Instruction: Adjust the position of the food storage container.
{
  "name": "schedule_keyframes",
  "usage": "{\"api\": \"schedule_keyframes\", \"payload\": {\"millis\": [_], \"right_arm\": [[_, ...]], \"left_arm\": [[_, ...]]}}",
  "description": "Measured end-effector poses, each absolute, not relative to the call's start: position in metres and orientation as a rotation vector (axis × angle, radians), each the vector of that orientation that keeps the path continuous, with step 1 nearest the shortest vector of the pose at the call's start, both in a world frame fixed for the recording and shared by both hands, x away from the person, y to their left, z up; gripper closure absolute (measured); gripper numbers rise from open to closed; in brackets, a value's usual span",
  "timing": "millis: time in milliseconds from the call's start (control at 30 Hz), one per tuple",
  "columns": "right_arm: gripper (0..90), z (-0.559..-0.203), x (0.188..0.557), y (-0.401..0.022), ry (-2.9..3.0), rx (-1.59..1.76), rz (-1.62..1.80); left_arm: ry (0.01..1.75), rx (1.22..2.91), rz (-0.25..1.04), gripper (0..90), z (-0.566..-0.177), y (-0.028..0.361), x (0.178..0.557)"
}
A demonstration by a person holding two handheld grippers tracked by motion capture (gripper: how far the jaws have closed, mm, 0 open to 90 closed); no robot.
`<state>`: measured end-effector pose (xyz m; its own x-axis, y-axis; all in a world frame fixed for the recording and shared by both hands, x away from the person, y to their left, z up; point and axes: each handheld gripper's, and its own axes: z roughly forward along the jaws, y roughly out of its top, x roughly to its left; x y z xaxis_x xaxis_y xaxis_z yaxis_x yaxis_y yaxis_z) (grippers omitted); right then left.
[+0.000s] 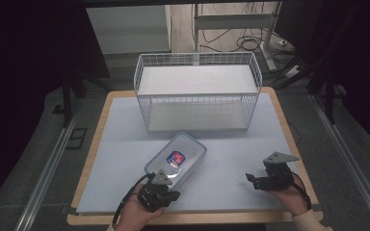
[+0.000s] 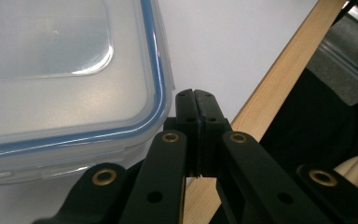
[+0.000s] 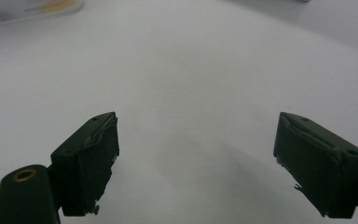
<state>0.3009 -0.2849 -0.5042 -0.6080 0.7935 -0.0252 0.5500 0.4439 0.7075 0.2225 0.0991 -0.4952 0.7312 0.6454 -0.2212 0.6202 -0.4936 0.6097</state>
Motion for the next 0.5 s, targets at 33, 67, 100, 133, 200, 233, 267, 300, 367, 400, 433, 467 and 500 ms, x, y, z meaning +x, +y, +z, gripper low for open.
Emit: {"api": "schedule_keyframes", "payload": {"millis": [33,67,100,133,200,233,267,300,367,400,433,467,500], "right_arm": [[13.8,-0.5043,0.3009,-0.285,2.347,1.143,0.955],[13.8,-0.5042,0.3008,-0.2851,2.346,1.143,0.955],[13.8,-0.5042,0.3008,-0.2852,2.346,1.143,0.955],[13.8,-0.5041,0.3007,-0.2852,2.345,1.145,0.955],[13.8,-0.5042,0.3007,-0.2853,2.345,1.144,0.955],[13.8,-0.5042,0.3007,-0.2854,2.347,1.144,0.953],[13.8,-0.5044,0.3008,-0.2854,2.347,1.145,0.952],[13.8,-0.5045,0.3009,-0.2854,2.348,1.144,0.951],[13.8,-0.5048,0.301,-0.2854,2.349,1.144,0.949],[13.8,-0.5049,0.3011,-0.2853,2.35,1.144,0.948],[13.8,-0.5051,0.3013,-0.2852,2.35,1.144,0.946],[13.8,-0.5054,0.3014,-0.285,2.35,1.144,0.945],[13.8,-0.5057,0.3015,-0.2848,2.351,1.145,0.942]], "left_arm": [[0.951,2.243,0.047,89.7,-0.4952,0.0994,0.2225],[0.95,2.244,0.044,89.7,-0.4953,0.0998,0.2227],[0.953,2.244,0.041,89.7,-0.4958,0.1003,0.2229],[0.955,2.244,0.038,89.7,-0.4961,0.1008,0.2232],[0.962,2.245,0.034,89.8,-0.4974,0.1024,0.224],[0.962,2.245,0.034,89.7,-0.4974,0.1024,0.224],[0.972,2.236,0.029,89.8,-0.4983,0.1039,0.2246],[0.973,2.231,0.025,89.7,-0.4984,0.1044,0.2248],[0.969,2.226,0.028,89.8,-0.4981,0.1037,0.2244],[0.968,2.218,0.032,89.7,-0.4975,0.1022,0.224],[0.964,2.215,0.038,89.7,-0.4965,0.1008,0.2241],[0.961,2.211,0.041,89.7,-0.4957,0.0996,0.2246],[0.96,2.207,0.036,89.7,-0.4957,0.0981,0.2255]]}}
